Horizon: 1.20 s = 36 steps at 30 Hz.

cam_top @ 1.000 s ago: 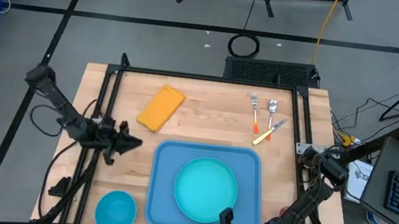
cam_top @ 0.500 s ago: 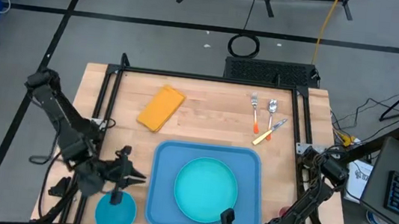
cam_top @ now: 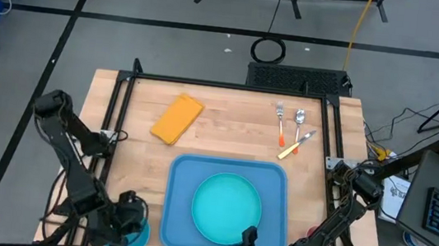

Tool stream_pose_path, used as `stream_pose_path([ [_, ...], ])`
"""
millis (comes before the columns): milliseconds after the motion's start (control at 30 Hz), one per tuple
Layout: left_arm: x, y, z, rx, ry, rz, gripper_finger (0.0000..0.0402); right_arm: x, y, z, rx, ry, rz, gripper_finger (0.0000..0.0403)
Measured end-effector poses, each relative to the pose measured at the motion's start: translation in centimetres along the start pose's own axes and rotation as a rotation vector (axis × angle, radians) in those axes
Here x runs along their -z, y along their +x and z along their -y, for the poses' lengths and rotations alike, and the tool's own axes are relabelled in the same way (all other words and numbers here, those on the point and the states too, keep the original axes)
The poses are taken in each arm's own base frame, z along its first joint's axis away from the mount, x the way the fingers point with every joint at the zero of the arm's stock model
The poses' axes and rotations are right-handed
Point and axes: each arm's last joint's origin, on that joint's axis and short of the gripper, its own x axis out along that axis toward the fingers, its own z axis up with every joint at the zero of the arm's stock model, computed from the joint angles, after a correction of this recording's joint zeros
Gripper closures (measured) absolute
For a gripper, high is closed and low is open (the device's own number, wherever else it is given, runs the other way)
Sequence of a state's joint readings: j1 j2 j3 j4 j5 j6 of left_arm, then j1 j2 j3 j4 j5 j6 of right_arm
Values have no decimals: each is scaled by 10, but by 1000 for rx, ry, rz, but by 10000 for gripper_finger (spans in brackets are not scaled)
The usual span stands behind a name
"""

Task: Set up tray
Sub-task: Stack the bowl on top of the plate

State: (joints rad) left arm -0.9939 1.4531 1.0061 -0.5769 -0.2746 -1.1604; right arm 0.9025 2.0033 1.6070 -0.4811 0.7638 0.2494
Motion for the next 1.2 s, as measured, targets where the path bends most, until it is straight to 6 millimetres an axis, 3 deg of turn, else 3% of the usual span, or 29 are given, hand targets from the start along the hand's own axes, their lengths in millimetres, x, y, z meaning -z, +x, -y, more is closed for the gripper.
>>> stream_pose_path([
  [300,16,-1,19,130,-180,-37,336,-6,10,11,41,1,23,272],
  [667,14,-4,34,250,-248,98,218,-7,16,17,49,13,15,273],
  [800,17,12,36,240,-254,62,192,-7,16,17,48,15,17,273],
  [967,23,37,34,187,-275,-35,188,-8,16,17,46,23,25,273],
  [1200,25,39,33,175,-287,-48,188,-9,16,17,47,27,27,273],
])
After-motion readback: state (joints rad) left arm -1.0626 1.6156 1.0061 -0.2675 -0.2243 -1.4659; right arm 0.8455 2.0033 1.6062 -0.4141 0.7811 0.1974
